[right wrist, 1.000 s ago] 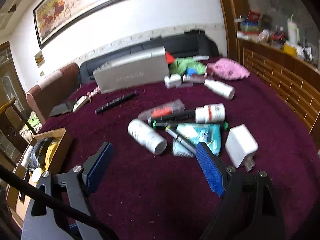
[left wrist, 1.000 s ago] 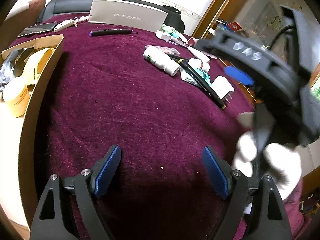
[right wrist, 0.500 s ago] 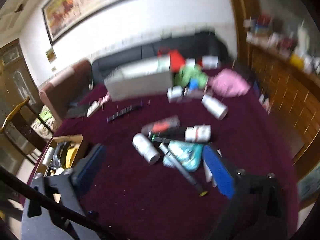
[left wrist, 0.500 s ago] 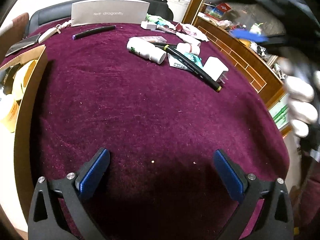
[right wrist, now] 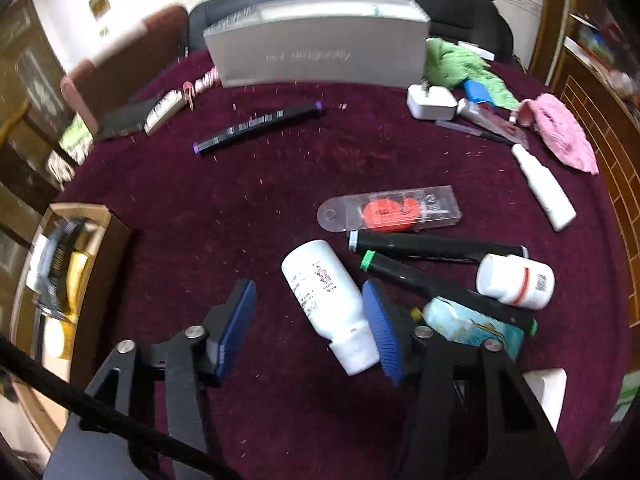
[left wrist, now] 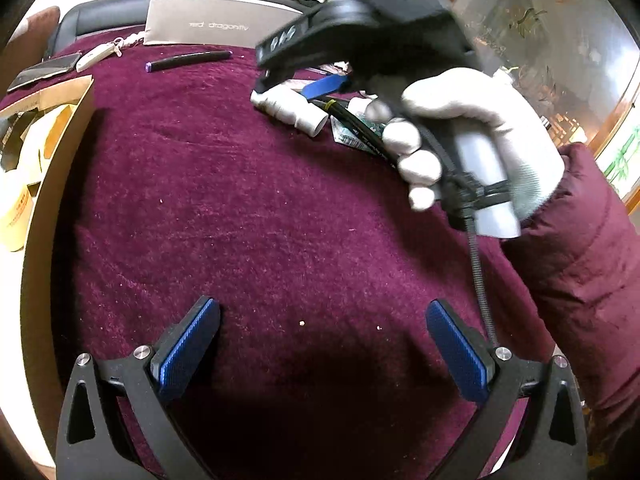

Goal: Organize objects
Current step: 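Reach the right gripper to the white bottle and close on it, then grasp a white bottle with the left gripper while the right gripper grasps a black marker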

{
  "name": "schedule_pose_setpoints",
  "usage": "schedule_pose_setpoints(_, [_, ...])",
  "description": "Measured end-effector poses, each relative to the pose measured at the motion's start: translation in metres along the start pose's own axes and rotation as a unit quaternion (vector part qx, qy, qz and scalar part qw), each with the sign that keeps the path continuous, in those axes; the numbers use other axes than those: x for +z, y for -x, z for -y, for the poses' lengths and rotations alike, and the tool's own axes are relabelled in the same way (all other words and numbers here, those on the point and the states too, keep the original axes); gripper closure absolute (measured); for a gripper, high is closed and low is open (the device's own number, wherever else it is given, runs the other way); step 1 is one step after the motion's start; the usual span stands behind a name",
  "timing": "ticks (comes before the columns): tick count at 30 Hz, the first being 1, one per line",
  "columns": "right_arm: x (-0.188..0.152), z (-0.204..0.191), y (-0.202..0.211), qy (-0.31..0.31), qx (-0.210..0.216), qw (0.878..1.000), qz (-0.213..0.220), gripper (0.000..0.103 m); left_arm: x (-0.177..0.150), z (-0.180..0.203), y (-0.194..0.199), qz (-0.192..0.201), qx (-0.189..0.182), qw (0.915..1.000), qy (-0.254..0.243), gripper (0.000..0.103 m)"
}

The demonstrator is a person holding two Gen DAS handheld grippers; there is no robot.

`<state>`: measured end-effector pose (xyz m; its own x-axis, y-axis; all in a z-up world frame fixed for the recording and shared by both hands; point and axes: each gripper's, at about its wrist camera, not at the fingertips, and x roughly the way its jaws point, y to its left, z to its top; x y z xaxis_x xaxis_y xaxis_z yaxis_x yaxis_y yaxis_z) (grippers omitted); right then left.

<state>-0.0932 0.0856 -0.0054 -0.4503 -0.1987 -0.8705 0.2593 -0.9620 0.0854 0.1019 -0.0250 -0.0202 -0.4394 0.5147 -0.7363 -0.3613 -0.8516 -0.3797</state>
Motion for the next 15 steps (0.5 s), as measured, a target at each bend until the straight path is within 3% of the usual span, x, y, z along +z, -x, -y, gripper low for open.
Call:
schedule_pose_setpoints(2, [-0.002, 0.0, -0.01, 0.005, -0.008, 1.0, -0.016, 0.061, 0.0, -0.001, 0.001, 0.002, -0.004, 1.0, 0.003, 0.002])
schedule_pose_setpoints(4, [-0.008, 0.001, -0.013, -0.008, 0.004, 0.999, -0.032, 0.071, 0.0, -0.003, 0.002, 0.004, -0.01, 0.9999, 0.008, 0.002])
schedule_pose_setpoints(6, [-0.016, 0.005, -0.011, -0.038, 0.062, 0.996, -0.051, 0.071, -0.001, -0.006, 0.003, 0.008, -0.017, 0.9997, 0.015, 0.002])
schedule_pose_setpoints(10, [-0.04, 0.005, 0.005, -0.074, 0.177, 0.977, -0.09, 0.07, -0.001, -0.008, 0.005, 0.011, -0.024, 0.9994, 0.021, 0.002])
schedule_pose_setpoints(12, [-0.047, 0.016, 0.025, -0.102, 0.197, 0.972, -0.072, 0.07, -0.001, -0.008, 0.006, 0.012, -0.025, 0.9994, 0.023, 0.002])
schedule_pose_setpoints(13, [-0.052, 0.028, 0.043, -0.112, 0.195, 0.974, -0.041, 0.07, -0.001, -0.008, 0.006, 0.013, -0.027, 0.9992, 0.025, 0.002])
schedule_pose_setpoints(15, [-0.056, 0.042, 0.066, -0.111, 0.163, 0.98, 0.0, 0.063, -0.001, -0.009, 0.006, 0.014, -0.031, 0.999, 0.028, 0.002])
